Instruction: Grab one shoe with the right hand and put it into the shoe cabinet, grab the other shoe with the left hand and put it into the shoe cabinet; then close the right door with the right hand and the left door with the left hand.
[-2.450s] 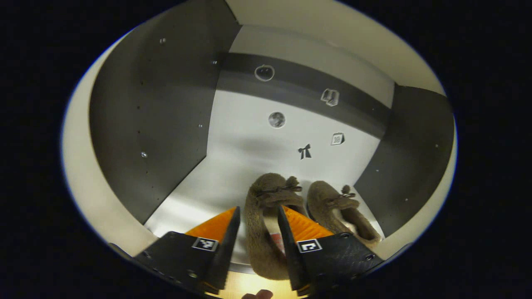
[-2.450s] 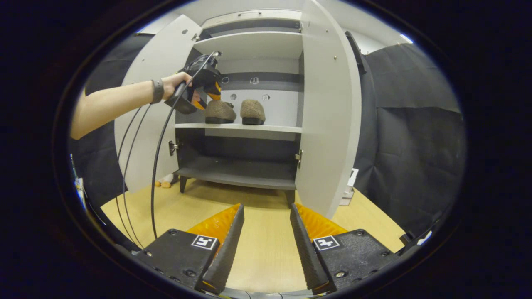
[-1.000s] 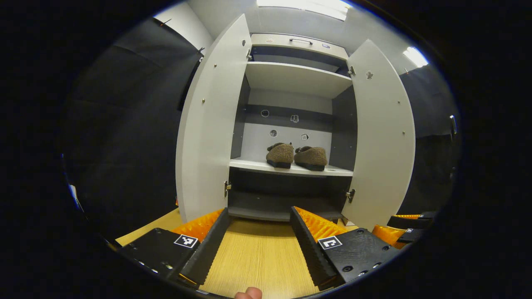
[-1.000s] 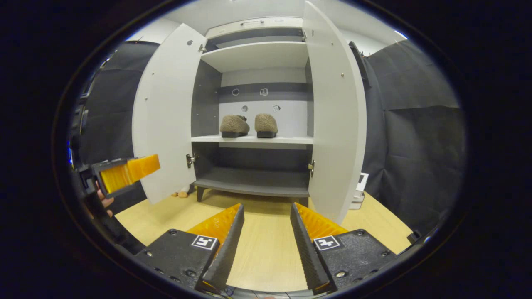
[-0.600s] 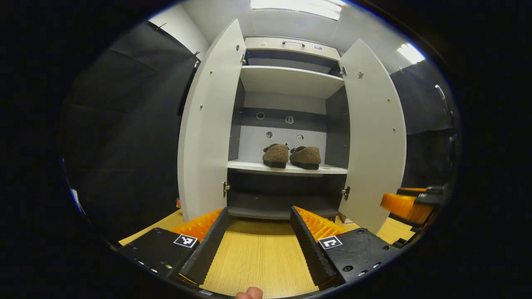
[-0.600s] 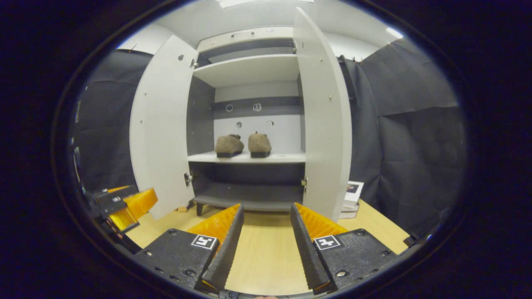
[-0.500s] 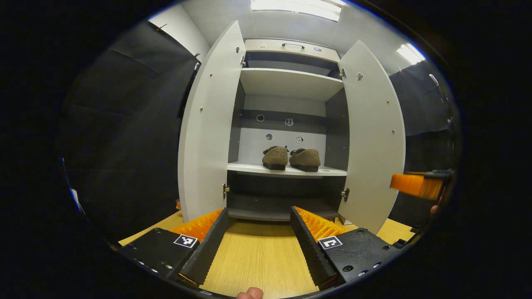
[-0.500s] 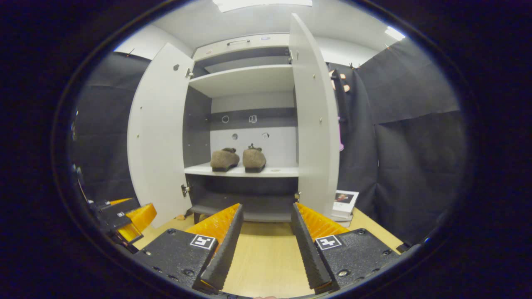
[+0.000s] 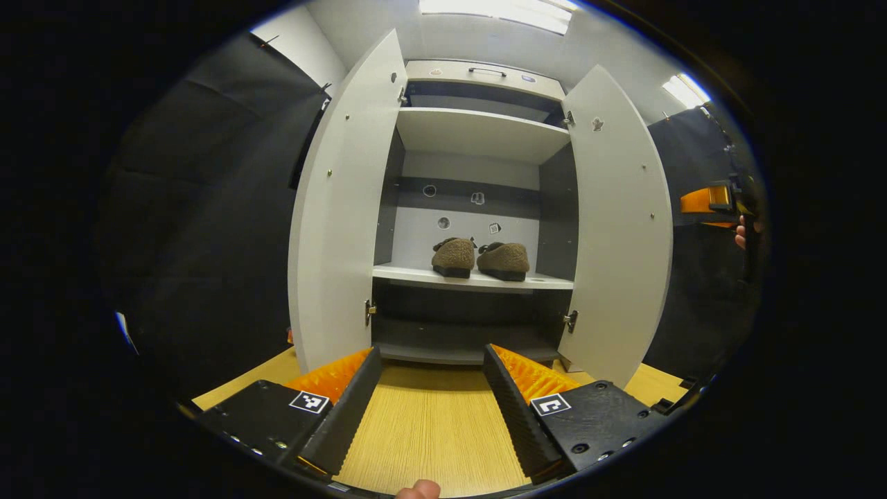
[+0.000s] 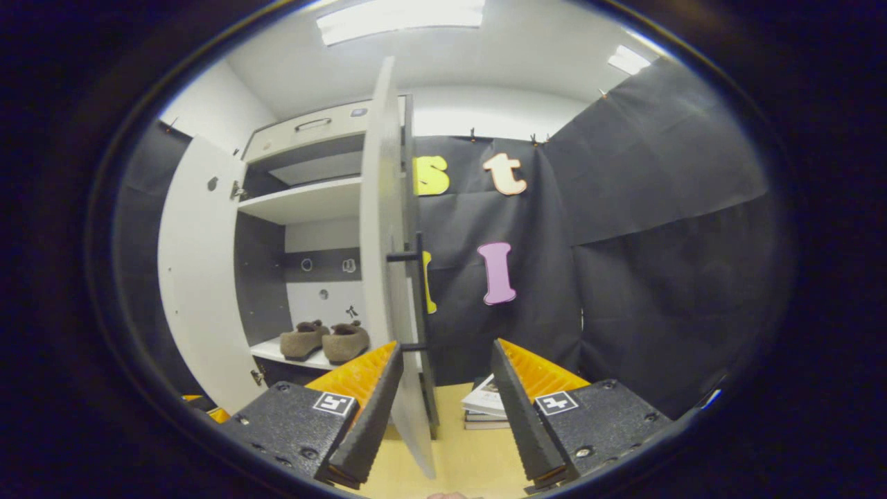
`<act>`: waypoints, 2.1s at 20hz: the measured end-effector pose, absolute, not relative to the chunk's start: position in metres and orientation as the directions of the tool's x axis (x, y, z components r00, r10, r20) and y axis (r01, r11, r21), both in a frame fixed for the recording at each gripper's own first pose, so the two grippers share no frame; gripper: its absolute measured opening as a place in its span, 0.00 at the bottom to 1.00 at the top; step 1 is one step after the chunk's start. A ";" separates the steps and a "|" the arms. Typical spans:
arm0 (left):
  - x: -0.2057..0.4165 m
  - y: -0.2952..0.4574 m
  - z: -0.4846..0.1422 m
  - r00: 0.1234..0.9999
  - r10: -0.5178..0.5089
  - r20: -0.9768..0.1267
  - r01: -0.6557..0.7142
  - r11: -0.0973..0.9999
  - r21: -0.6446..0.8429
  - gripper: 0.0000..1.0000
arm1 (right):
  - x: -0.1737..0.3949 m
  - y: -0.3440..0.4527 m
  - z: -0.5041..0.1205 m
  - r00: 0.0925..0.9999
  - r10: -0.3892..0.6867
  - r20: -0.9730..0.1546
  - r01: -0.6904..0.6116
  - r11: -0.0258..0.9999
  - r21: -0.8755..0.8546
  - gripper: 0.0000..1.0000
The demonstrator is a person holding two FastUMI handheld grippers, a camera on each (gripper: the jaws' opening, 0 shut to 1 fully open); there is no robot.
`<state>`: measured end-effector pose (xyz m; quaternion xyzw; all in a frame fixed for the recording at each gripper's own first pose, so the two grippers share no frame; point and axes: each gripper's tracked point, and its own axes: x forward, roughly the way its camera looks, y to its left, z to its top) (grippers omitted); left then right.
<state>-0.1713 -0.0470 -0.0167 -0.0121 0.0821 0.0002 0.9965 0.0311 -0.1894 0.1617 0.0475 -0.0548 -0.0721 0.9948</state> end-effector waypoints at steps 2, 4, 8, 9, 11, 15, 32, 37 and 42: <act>-0.172 -0.046 -0.017 0.986 0.001 -0.170 -0.005 1.000 -0.022 0.90 | 0.044 -0.207 0.171 0.978 -0.178 0.107 0.170 0.982 0.078 0.81; -0.173 -0.046 -0.017 0.985 0.003 -0.171 -0.006 1.000 -0.017 0.90 | 0.058 -0.216 0.178 0.976 -0.189 0.108 0.184 0.982 0.050 0.82; -0.172 -0.047 -0.022 0.983 0.003 -0.186 -0.006 1.000 -0.012 0.90 | 0.077 -0.218 0.185 0.976 -0.191 0.105 0.188 0.981 0.039 0.83; -0.172 -0.047 -0.024 0.981 0.002 -0.191 -0.005 1.000 -0.012 0.90 | 0.082 -0.216 0.185 0.976 -0.192 0.104 0.189 0.981 0.035 0.83; -0.170 -0.048 -0.025 0.981 -0.001 -0.194 0.000 1.000 -0.008 0.90 | 0.085 -0.213 0.187 0.976 -0.186 0.117 0.186 0.983 0.016 0.83; -0.169 -0.049 -0.023 0.982 -0.010 -0.188 0.012 1.000 0.009 0.90 | 0.086 -0.209 0.186 0.980 -0.167 0.108 0.169 0.986 -0.002 0.81; -0.172 -0.031 -0.006 0.989 0.025 -0.149 -0.021 0.999 0.032 0.90 | 0.104 -0.091 0.181 0.990 0.098 0.103 -0.098 0.995 -0.004 0.80; -0.176 -0.019 -0.007 0.986 0.059 -0.158 -0.053 0.998 0.043 0.90 | 0.137 -0.026 0.179 0.971 0.210 0.112 -0.210 0.978 -0.007 0.80; -0.180 -0.012 -0.011 0.980 0.089 -0.176 -0.083 0.996 0.044 0.90 | 0.159 0.003 0.178 0.966 0.222 0.130 -0.220 0.975 -0.032 0.80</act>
